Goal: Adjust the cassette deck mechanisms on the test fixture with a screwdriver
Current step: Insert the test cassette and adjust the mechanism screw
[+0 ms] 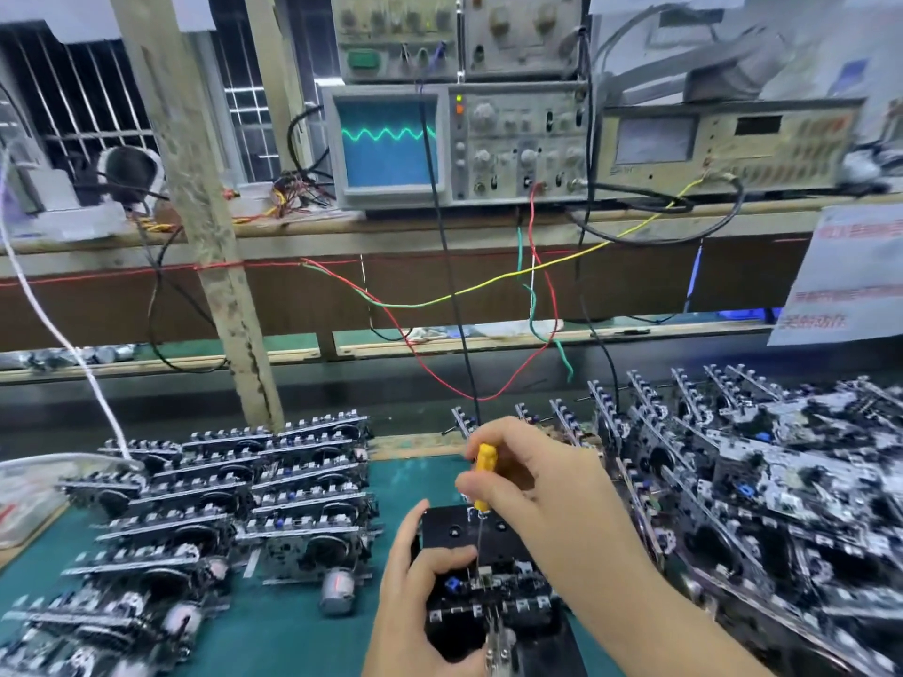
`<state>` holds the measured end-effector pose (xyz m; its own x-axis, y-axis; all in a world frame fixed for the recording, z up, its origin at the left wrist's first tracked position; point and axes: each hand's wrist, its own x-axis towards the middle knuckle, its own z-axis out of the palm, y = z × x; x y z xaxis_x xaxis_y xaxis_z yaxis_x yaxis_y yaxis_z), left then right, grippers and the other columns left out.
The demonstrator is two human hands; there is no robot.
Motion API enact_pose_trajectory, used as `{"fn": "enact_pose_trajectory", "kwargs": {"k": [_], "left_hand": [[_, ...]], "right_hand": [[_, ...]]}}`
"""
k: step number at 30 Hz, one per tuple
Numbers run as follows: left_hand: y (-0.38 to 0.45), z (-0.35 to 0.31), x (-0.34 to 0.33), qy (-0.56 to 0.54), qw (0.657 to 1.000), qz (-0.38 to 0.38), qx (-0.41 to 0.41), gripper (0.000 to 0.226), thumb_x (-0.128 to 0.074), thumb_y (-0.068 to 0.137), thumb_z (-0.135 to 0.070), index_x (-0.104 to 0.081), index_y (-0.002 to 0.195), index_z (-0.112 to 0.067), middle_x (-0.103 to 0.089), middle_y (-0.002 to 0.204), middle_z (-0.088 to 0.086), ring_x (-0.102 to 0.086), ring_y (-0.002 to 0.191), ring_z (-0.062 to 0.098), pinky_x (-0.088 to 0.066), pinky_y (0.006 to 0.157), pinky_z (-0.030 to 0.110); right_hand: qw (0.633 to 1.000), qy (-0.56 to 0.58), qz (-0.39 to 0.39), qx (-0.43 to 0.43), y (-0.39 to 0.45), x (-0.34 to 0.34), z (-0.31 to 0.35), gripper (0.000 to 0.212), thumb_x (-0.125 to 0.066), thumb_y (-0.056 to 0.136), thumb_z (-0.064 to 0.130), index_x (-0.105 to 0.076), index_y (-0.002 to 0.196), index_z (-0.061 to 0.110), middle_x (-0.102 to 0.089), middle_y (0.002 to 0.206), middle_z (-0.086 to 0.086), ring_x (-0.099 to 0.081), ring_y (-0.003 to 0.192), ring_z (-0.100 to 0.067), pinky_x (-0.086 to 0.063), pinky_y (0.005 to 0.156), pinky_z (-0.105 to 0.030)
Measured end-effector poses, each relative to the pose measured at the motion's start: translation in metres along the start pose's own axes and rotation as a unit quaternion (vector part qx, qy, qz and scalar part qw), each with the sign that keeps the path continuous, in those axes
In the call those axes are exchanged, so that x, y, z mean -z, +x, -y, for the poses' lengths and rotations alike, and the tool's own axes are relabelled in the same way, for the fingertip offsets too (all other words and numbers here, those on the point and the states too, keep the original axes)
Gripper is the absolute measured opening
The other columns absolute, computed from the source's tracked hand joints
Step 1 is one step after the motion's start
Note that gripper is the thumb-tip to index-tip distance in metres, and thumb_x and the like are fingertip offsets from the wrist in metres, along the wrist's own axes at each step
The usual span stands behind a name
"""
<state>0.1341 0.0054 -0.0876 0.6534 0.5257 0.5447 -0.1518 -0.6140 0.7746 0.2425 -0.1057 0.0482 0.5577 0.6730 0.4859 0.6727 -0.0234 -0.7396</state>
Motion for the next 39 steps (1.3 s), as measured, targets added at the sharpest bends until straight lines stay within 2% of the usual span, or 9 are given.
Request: {"fn": "enact_pose_trajectory", "kwargs": {"k": [4, 12, 14, 17, 22, 29, 32, 35, 39], "left_hand": [[0.001, -0.004, 0.0, 0.004, 1.0, -0.005, -0.006, 0.059, -0.091, 0.058, -0.047, -0.066, 0.111, -0.042, -0.029, 0.159, -0.02, -0.045, 0.139, 0.007, -0.049, 0.102, 0.049], [-0.001, -0.008, 0.003, 0.006, 1.0, 0.0, 0.006, 0.062, -0.089, 0.056, -0.051, -0.062, 0.112, -0.046, -0.021, 0.158, -0.03, -0.036, 0.143, 0.0, -0.045, 0.108, 0.044], [0.0, -0.008, 0.003, 0.007, 1.0, 0.001, 0.007, 0.062, -0.09, 0.057, -0.049, -0.063, 0.112, -0.045, -0.022, 0.158, -0.028, -0.039, 0.142, 0.004, -0.047, 0.106, 0.046], [0.0, -0.006, 0.002, 0.001, 1.0, 0.002, -0.002, 0.06, -0.092, 0.058, -0.046, -0.065, 0.111, -0.043, -0.027, 0.16, -0.021, -0.042, 0.142, 0.01, -0.049, 0.103, 0.048], [0.0, -0.003, 0.003, 0.016, 1.0, -0.001, -0.012, 0.062, -0.09, 0.058, -0.044, -0.063, 0.113, -0.047, -0.023, 0.157, -0.03, -0.04, 0.138, -0.005, -0.043, 0.104, 0.035], [0.001, -0.002, 0.003, 0.021, 1.0, 0.006, -0.004, 0.062, -0.09, 0.059, -0.043, -0.064, 0.115, -0.044, -0.023, 0.159, -0.026, -0.042, 0.136, -0.004, -0.047, 0.104, 0.044], [0.0, -0.003, 0.002, 0.024, 1.0, 0.001, -0.015, 0.062, -0.088, 0.057, -0.052, -0.064, 0.114, -0.046, -0.024, 0.159, -0.026, -0.038, 0.137, -0.008, -0.044, 0.103, 0.034], [0.001, -0.007, 0.003, 0.025, 0.999, 0.006, -0.02, 0.061, -0.087, 0.057, -0.057, -0.063, 0.112, -0.047, -0.025, 0.159, -0.025, -0.032, 0.142, -0.007, -0.04, 0.103, 0.025], [-0.002, -0.002, 0.0, 0.011, 1.0, 0.014, -0.008, 0.062, -0.09, 0.059, -0.05, -0.065, 0.114, -0.04, -0.026, 0.161, -0.019, -0.038, 0.142, -0.001, -0.047, 0.101, 0.031]], "right_hand": [[0.999, -0.027, 0.032, 0.034, -0.001, 0.003, 0.003, 0.017, -0.072, 0.091, 0.026, -0.067, 0.104, 0.035, -0.066, 0.078, 0.011, -0.065, 0.078, -0.01, -0.052, 0.071, -0.027], [0.962, -0.035, 0.269, 0.041, 0.019, 0.033, 0.014, 0.027, -0.048, 0.104, 0.006, -0.062, 0.111, 0.027, -0.072, 0.098, 0.013, -0.065, 0.098, -0.005, -0.048, 0.088, -0.021], [0.963, -0.025, 0.265, 0.036, 0.017, 0.031, 0.01, 0.028, -0.046, 0.106, 0.011, -0.06, 0.116, 0.033, -0.069, 0.104, 0.017, -0.062, 0.104, -0.003, -0.048, 0.092, -0.024], [0.988, -0.013, 0.149, 0.045, 0.007, 0.013, 0.0, 0.019, -0.055, 0.103, 0.027, -0.064, 0.113, 0.04, -0.06, 0.107, 0.02, -0.059, 0.106, -0.003, -0.047, 0.092, -0.026], [0.999, -0.002, -0.006, 0.046, -0.002, 0.004, -0.008, 0.038, -0.077, 0.088, 0.02, -0.067, 0.117, 0.042, -0.064, 0.093, 0.017, -0.065, 0.088, -0.01, -0.054, 0.08, -0.031], [0.99, -0.035, 0.128, 0.051, 0.019, 0.02, -0.003, 0.02, -0.066, 0.096, 0.016, -0.07, 0.106, 0.033, -0.071, 0.09, 0.014, -0.069, 0.085, -0.008, -0.054, 0.082, -0.031], [0.979, -0.049, 0.188, 0.057, 0.025, 0.02, -0.001, 0.024, -0.058, 0.1, 0.013, -0.067, 0.112, 0.031, -0.072, 0.096, 0.017, -0.068, 0.092, -0.003, -0.053, 0.086, -0.029], [0.975, -0.019, 0.213, 0.063, 0.027, 0.016, 0.0, 0.029, -0.053, 0.102, 0.011, -0.06, 0.117, 0.034, -0.072, 0.098, 0.018, -0.068, 0.099, -0.003, -0.053, 0.09, -0.031], [0.976, 0.09, 0.193, 0.042, 0.012, 0.005, -0.004, 0.02, -0.05, 0.102, 0.026, -0.053, 0.115, 0.04, -0.072, 0.091, 0.01, -0.068, 0.094, -0.008, -0.051, 0.094, -0.04]]}}
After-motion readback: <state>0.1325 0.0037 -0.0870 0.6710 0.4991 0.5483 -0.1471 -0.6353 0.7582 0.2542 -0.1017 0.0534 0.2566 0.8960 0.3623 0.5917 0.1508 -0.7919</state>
